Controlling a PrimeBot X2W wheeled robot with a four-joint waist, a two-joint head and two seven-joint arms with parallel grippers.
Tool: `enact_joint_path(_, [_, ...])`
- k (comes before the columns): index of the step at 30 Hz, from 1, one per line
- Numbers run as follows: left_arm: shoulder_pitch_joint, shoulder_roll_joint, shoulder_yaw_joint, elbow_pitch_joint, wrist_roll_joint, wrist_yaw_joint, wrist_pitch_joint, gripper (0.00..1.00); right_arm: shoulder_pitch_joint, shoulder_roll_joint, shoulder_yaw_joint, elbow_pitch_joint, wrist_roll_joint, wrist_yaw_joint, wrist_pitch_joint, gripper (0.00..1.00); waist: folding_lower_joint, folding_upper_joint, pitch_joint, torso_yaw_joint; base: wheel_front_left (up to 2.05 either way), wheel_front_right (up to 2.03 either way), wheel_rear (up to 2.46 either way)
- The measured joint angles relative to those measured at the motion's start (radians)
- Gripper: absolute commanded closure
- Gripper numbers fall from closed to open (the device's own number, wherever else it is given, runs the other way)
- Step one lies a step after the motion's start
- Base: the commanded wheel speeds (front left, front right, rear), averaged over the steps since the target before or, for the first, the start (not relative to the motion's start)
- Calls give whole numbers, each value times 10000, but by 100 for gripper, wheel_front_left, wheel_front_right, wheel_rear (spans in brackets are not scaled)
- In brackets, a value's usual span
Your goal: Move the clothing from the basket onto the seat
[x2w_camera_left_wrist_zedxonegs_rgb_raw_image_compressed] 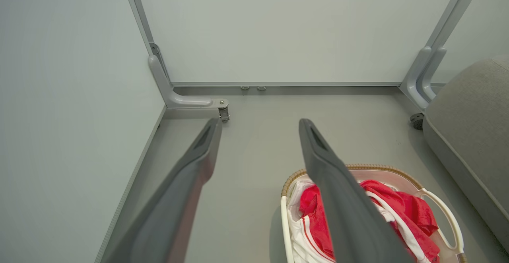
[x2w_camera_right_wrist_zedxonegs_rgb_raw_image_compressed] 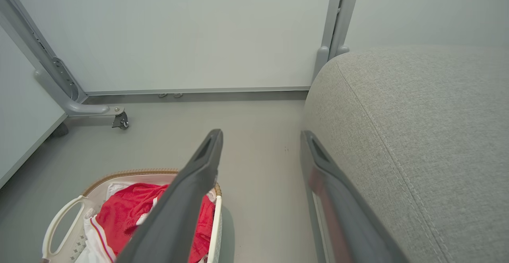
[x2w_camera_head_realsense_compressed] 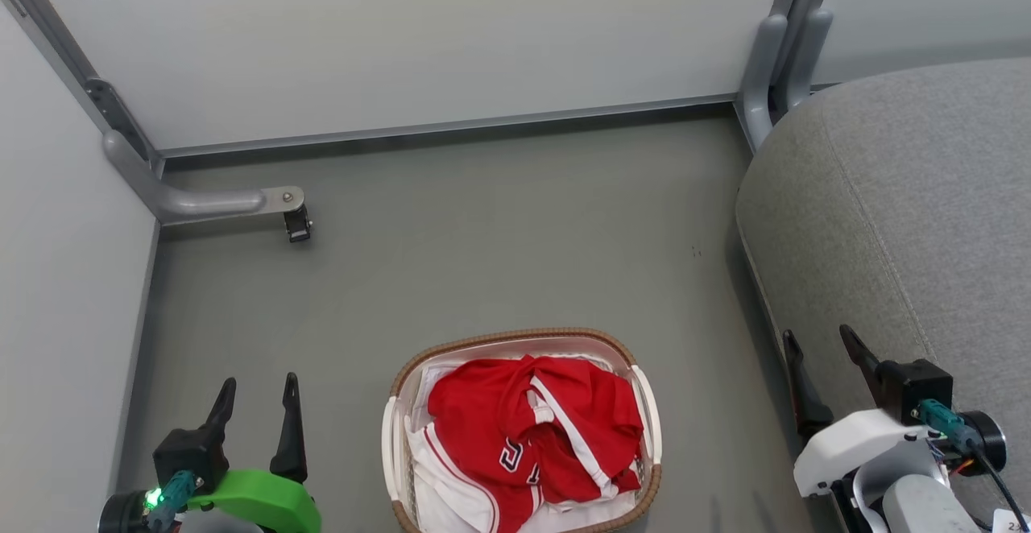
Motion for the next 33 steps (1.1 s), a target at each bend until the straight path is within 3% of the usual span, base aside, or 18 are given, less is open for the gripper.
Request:
enact_joint_path(6, [-445, -52, -451, -23, -303, 0, 0, 0, -555, 48, 104, -247, -29, 0, 0, 0, 0, 0, 685, -70, 0, 0, 0])
enact_joint_path(19, [-2397, -61, -2924, 623, -1377, 0, -4, 0, -2383, 290, 685, -1152, -362, 0, 0, 0, 1, 0, 3034, -487, 0, 0, 0])
enact_joint_path(28, [-4060, 165, -4725, 1645, -2146, 0, -4, 0, -3162, 447, 1120, -1919, -378, 0, -2, 0, 2, 0, 4829, -990, 0, 0, 0])
enact_joint_path(33, [-4760, 259, -5170, 2529, -2964, 0, -4, 0, -3471, 481, 1292, -2314, -445, 0, 0, 0, 2, 0, 5754, -1312, 0, 0, 0])
